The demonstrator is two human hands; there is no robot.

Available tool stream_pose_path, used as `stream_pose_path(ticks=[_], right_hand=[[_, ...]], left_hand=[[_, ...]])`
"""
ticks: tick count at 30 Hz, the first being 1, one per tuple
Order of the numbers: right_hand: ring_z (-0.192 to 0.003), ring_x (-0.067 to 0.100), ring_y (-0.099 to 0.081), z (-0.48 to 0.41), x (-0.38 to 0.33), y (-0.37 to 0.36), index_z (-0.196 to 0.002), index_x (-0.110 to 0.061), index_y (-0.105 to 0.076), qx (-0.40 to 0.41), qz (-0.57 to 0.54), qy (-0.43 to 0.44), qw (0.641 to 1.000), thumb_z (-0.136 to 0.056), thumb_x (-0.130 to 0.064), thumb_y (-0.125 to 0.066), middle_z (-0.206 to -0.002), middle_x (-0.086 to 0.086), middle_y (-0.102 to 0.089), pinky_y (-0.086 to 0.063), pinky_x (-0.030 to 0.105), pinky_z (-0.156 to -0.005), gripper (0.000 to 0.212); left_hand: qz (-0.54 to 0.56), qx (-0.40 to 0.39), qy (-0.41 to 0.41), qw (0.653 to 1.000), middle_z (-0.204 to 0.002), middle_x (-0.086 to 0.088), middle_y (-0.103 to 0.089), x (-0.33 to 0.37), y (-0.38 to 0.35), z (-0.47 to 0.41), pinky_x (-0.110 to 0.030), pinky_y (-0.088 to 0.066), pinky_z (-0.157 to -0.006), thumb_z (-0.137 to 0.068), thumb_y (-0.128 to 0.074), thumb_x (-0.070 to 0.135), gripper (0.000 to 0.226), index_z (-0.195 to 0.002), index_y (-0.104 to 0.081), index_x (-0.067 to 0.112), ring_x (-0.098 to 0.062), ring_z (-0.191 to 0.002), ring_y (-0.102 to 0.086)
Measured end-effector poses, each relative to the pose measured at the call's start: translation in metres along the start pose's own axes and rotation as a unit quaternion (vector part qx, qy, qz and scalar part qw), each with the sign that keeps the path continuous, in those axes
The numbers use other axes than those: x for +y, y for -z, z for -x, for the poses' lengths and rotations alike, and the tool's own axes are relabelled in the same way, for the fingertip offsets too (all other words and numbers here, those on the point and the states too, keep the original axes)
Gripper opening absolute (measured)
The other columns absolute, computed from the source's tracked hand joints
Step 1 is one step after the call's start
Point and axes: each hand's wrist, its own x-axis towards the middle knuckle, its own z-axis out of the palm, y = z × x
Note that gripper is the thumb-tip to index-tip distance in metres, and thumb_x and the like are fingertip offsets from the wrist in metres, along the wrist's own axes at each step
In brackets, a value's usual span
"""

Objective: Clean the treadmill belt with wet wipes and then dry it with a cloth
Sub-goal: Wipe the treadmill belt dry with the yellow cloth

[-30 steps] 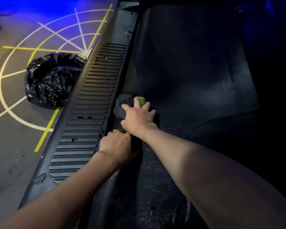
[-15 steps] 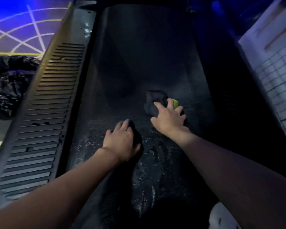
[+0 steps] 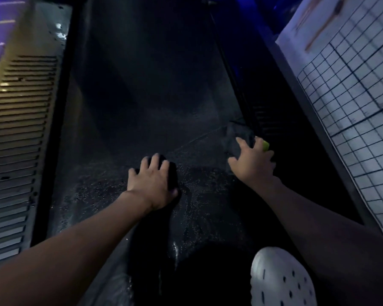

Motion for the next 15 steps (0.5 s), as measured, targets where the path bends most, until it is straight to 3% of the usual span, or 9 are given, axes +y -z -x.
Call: stream_pose_path(ticks=[6,15], right_hand=[[-0.124,0.045,-0.031,0.005,-0.018,-0.005,-0.149,-0.041,-0.032,0.016,0.017,-0.025,0.999,-0.088,-0.054,-0.053,-0.155,0.011,-0.016,-0.032,0.057,-0.102,0.065],[-0.124,0.045,-0.029,0.01,-0.04,-0.008,-0.149,-0.039,-0.03,0.003,0.032,-0.013,0.999,-0.088,-0.054,-0.051,-0.152,0.013,-0.014,-0.033,0.058,-0.102,0.067]], left_hand=[[0.01,-0.016,-0.024,1.0,-0.163,0.003,0.004,-0.017,-0.011,0.004,-0.048,-0.017,-0.118,-0.077,-0.056,0.068,0.101,-0.154,-0.006,0.025,-0.02,-0.15,0.003],[0.04,0.009,-0.042,0.998,-0.163,-0.002,0.001,-0.041,-0.021,0.024,-0.039,-0.014,-0.119,-0.082,-0.054,0.066,0.091,-0.153,-0.009,0.033,-0.021,-0.15,0.0]])
